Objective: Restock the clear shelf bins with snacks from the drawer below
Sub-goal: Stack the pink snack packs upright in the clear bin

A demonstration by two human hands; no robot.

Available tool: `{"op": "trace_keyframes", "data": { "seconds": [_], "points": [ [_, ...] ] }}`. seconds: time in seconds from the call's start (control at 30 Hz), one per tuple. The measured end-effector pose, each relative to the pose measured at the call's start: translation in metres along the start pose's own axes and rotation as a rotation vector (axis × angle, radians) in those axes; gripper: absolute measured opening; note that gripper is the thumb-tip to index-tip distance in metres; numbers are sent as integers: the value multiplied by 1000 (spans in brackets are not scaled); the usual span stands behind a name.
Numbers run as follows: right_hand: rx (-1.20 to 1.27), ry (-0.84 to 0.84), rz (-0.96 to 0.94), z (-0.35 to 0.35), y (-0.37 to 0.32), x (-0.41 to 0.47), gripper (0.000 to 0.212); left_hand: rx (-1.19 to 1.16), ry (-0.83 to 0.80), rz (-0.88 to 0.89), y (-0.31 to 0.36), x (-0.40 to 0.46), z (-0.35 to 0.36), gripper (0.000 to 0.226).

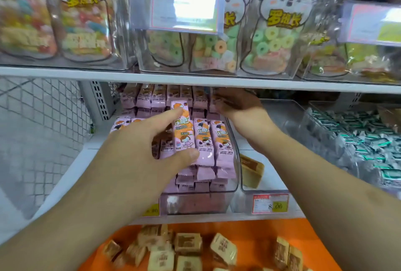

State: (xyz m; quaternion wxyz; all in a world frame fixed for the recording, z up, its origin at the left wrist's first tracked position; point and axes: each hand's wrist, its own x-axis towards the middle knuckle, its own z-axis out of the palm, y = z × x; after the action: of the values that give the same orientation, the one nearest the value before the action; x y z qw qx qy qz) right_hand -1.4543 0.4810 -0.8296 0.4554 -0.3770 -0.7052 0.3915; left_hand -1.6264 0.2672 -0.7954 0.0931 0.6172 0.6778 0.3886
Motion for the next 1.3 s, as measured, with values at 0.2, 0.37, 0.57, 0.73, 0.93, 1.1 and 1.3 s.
{"op": "trace_keyframes", "data": {
  "seconds": [0.2,0.37,0.57,0.73,0.93,1.1,1.3],
  "points": [
    [11,-26,-5,1,0,5,27,31,-14,-12,-6,3,1,77],
    [-26,-6,-28,3,-3,8,27,11,0,-23,-5,5,-1,76],
    [-29,16,12,9,0,9,27,5,-14,-21,-7,4,1,78],
    [-47,31,41,6,2,3,35,-15,-12,-29,-10,3,0,78],
    [-71,45,66,0,-18,-28,44,-53,-19,-35,-10,-1,-5,78],
    [-266,41,119,-8,-37,-80,50,-52,-23,-40,-11,-16,-20,76],
    [-525,-68,-119,15,-74,-129,41,11,-16,-141,-36,-32,-59,72]
  ]
}}
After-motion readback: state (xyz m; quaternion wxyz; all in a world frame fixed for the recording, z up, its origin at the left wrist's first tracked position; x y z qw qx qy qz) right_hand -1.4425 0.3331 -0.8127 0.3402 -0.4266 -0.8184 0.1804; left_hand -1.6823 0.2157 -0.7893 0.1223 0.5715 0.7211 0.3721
